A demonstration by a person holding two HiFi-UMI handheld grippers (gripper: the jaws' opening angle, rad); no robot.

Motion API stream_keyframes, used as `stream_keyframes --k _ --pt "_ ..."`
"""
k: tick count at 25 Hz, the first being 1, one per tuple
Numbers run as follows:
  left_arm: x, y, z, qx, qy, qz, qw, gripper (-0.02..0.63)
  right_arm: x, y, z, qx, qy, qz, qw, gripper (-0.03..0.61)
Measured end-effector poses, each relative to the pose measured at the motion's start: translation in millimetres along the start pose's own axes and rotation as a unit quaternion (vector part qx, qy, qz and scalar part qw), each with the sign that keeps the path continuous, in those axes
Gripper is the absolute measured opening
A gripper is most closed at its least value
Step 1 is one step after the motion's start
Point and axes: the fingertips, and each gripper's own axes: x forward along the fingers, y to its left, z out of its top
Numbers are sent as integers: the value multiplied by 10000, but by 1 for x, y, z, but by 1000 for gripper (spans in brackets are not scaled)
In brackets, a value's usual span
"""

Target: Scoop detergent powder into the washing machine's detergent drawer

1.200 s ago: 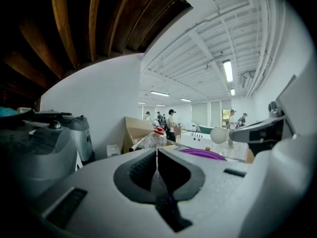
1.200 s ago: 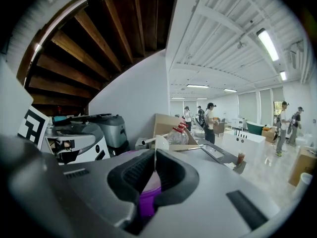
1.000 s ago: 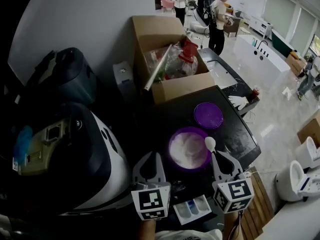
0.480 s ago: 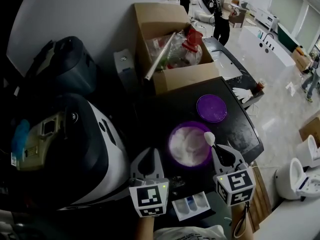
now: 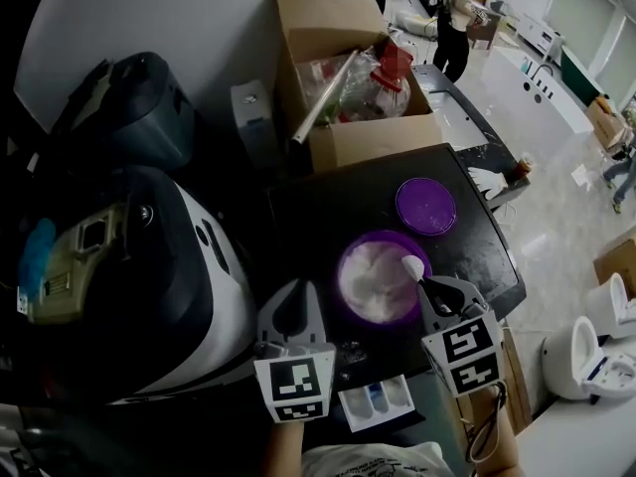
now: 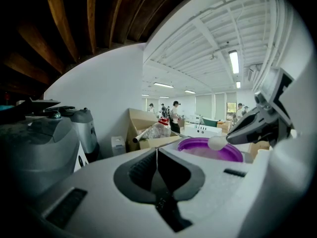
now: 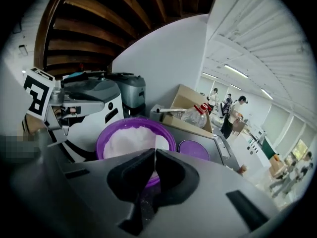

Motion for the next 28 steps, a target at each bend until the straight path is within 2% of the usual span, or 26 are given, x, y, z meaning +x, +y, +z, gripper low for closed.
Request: stream_keyframes --k 4,9,13,19,28 --pt "-1 1 -3 -27 25 29 10000 9 7 2 -5 -586 377 -2 9976 20" --pt "-4 4 -6 -68 42 63 9999 9 14 2 -12 -787 716 -33 9943 20" --pt "-6 6 -8 -93 63 87 9999 9 17 7 -16 -815 904 70 9925 20" --pt "-8 8 -9 -114 73 124 9998 9 18 20 -20 -550 1009 460 9923 20" --pt "-12 8 -14 -152 95 139 9997 9 20 34 -20 -542 1121 831 9887 20"
